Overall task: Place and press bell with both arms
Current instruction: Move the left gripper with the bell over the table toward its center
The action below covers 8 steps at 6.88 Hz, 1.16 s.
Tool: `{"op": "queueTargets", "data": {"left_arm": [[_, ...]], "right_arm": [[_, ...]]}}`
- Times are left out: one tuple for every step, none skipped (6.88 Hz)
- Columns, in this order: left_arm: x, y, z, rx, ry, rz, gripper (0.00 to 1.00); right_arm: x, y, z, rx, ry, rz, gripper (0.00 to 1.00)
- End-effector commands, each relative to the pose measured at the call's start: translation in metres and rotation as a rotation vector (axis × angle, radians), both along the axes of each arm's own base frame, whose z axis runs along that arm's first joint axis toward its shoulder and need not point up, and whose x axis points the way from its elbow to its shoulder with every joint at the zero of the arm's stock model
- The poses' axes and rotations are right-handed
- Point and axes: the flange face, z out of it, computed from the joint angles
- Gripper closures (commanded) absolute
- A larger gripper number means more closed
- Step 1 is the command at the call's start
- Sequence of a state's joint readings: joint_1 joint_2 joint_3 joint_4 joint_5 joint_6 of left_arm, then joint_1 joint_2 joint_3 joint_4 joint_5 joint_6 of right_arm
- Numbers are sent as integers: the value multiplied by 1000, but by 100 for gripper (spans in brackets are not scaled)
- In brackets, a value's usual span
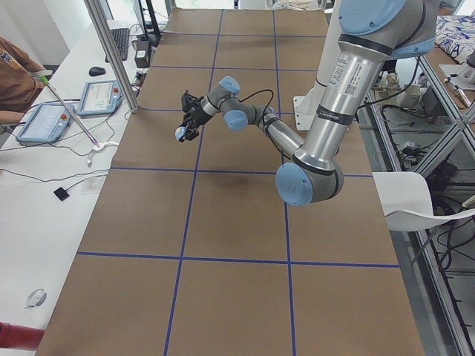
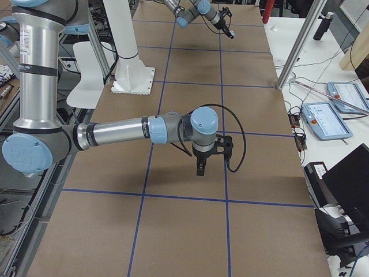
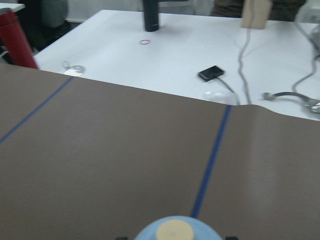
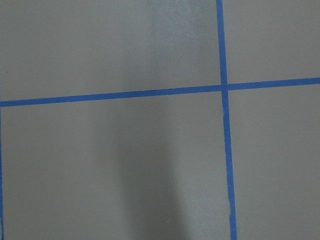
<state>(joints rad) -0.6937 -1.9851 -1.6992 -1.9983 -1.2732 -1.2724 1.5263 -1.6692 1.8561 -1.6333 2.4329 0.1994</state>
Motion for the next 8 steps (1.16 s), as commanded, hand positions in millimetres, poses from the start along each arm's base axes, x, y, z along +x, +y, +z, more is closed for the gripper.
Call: {"op": "queueTargets", "data": {"left_arm": [[53, 39, -40, 174, 136, 124, 100], [89, 52, -54, 226, 145, 185, 100], [132, 72, -72, 279, 146, 174, 100], [173, 78, -70, 299, 142, 167, 100], [201, 68, -55, 307, 150, 170, 100], [214, 65, -58, 390, 52, 231, 100], [235, 69, -88, 429, 39, 266, 100], [240, 70, -97, 436, 42, 277, 100]], "right_arm": [[0, 0, 0, 0, 0, 0, 0], [0, 1, 1, -5, -1, 0, 0], [0, 2, 2, -8, -4, 0, 0], [0, 2, 2, -8, -4, 0, 0], [0, 2, 3, -9, -3, 1, 0], [-1, 1, 3, -11, -3, -1, 0], [-4, 0, 4, -11, -3, -8, 0], [-4, 0, 4, -12, -3, -9, 0]]}}
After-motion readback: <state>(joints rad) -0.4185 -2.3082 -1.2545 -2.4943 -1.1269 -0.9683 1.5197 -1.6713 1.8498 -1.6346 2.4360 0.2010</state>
